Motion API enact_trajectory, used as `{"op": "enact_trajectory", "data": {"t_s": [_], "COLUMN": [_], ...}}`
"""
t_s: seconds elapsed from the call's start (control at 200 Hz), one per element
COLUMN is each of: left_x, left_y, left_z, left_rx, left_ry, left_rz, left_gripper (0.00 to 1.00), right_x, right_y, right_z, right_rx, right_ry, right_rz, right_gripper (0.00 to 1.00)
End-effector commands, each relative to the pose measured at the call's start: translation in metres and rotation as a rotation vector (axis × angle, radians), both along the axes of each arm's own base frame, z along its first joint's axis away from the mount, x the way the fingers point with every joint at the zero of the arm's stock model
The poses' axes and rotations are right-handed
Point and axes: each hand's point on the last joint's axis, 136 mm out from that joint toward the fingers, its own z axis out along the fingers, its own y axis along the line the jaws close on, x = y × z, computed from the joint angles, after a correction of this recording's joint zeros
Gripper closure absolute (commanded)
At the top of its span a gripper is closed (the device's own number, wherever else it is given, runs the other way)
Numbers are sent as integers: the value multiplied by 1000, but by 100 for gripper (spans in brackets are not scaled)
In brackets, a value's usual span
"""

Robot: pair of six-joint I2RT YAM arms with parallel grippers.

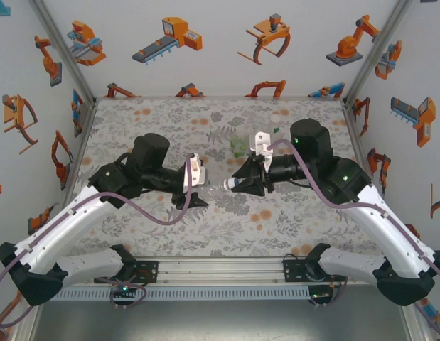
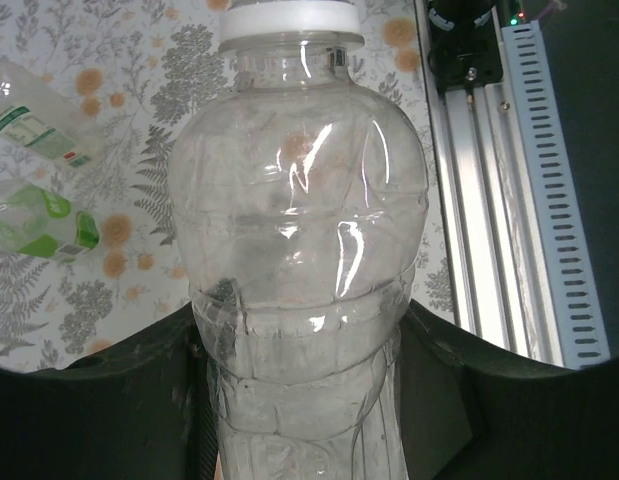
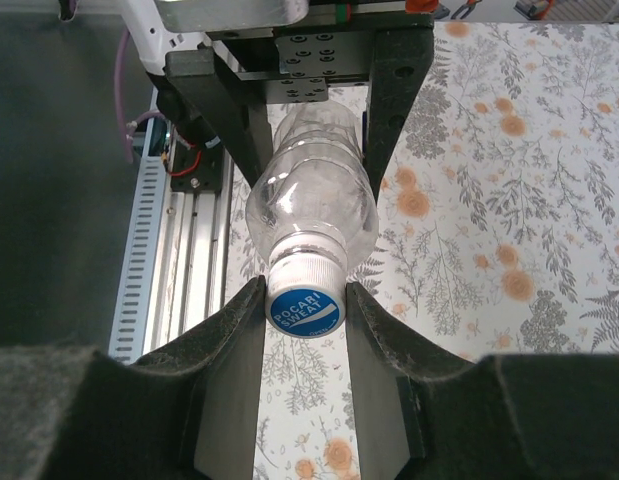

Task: Screw on the bottle caps

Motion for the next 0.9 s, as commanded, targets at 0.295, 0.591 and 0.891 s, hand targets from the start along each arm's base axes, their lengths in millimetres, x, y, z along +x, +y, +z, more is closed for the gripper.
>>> {"op": "enact_trajectory", "data": {"t_s": [0.295, 0.591, 0.891], "left_x": [-20, -33, -34], "left_y": [-10, -8, -11], "left_z": [18, 12, 4], "left_rx": [-20, 28, 75], "left_ry": [129, 238, 327], "left_rz": [-117, -178, -179], "left_gripper": [100, 100, 100], "right_x": [-20, -26, -29], "right_y": [-3, -3, -2], "right_z": [2, -4, -7], "right_rx": [-46, -83, -86], "right_ry": [-61, -89, -89], "right_rz": [90, 100, 88], "right_gripper": [100, 100, 100]}}
